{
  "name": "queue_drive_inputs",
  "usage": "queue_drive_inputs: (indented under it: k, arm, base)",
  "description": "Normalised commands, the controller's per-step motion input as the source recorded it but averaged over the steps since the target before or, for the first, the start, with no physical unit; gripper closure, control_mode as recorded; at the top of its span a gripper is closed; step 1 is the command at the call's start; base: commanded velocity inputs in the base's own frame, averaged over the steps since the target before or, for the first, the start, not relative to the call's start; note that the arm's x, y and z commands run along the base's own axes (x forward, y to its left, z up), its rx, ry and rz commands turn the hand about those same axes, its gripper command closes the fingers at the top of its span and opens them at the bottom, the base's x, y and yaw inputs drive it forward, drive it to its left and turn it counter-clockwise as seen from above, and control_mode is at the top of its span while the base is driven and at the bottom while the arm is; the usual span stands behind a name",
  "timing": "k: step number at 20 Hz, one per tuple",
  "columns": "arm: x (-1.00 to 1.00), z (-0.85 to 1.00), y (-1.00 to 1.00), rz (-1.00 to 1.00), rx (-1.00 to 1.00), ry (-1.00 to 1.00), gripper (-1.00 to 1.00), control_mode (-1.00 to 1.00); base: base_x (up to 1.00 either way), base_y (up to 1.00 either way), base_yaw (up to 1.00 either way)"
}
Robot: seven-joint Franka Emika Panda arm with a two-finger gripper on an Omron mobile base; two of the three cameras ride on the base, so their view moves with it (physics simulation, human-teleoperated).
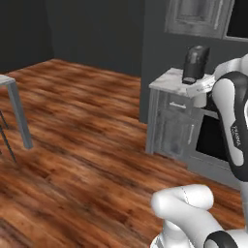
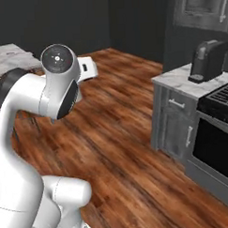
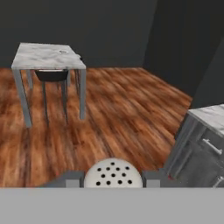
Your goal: Retrieve the shaker from the cabinet and place it next the steak on a plate on the dining table.
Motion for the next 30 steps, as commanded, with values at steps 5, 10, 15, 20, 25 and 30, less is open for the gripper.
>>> queue_drive_inputs:
  k: [5, 10, 15, 20, 25, 30]
  arm:
    - [0.0, 0.0, 0.0, 0.0, 0.0, 0.0, 1.0, 1.0]
    - [0.0, 0.0, 0.0, 0.0, 0.0, 0.0, 1.0, 1.0]
    - [0.0, 0.0, 0.0, 0.0, 0.0, 0.0, 1.0, 1.0]
    - [0.0, 0.0, 0.0, 0.0, 0.0, 0.0, 1.0, 1.0]
    - [0.0, 0.0, 0.0, 0.0, 0.0, 0.0, 1.0, 1.0]
    - [0.0, 0.0, 0.0, 0.0, 0.0, 0.0, 1.0, 1.0]
  base:
    - [0.01, 0.26, 0.49]
    - [0.37, 0.1, 0.38]
    - [0.65, 0.0, 0.23]
    - [0.94, 0.0, 0.11]
    - [1.0, 0.0, 0.13]
    - [1.0, 0.0, 0.11]
